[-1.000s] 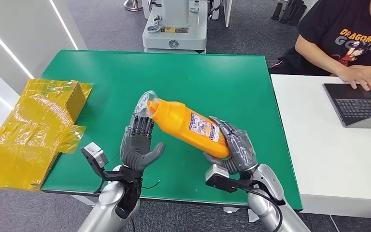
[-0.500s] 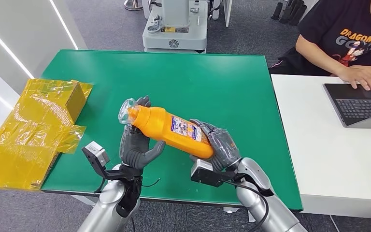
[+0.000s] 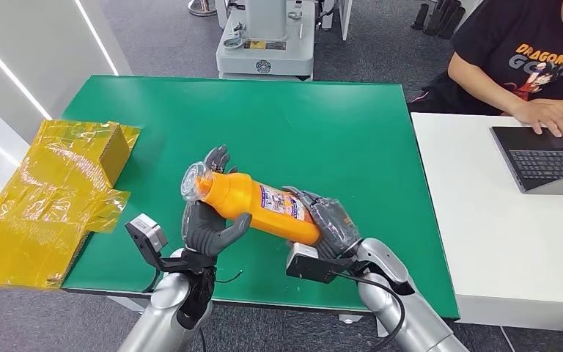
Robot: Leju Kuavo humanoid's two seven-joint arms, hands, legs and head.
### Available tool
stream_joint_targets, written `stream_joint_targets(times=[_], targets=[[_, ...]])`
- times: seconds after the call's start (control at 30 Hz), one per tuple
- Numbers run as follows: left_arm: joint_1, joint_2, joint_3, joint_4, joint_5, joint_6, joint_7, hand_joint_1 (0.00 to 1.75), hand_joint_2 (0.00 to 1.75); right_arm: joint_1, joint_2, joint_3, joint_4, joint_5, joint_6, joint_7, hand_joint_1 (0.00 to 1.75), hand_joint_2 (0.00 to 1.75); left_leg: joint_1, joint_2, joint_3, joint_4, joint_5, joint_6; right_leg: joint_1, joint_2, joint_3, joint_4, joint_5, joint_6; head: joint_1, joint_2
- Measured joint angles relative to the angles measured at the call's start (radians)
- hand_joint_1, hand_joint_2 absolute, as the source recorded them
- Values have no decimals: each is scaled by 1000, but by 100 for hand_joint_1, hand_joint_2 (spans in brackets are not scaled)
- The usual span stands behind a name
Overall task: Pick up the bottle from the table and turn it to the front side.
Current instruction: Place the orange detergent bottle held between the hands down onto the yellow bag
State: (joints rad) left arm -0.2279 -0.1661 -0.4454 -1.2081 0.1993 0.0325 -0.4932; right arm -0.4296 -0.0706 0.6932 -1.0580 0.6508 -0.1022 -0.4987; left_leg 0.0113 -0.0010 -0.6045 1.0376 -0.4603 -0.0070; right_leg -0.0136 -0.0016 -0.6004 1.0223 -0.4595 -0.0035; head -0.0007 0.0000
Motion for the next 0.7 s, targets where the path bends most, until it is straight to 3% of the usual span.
stream_joint_targets(times=[0.7], targets=[[7, -12, 33, 9, -24, -2, 18, 1, 175, -12, 16, 1, 32, 3, 94, -38, 175, 175, 0, 0, 0, 0, 0, 0, 0, 0, 0, 0, 0, 0, 0, 0]])
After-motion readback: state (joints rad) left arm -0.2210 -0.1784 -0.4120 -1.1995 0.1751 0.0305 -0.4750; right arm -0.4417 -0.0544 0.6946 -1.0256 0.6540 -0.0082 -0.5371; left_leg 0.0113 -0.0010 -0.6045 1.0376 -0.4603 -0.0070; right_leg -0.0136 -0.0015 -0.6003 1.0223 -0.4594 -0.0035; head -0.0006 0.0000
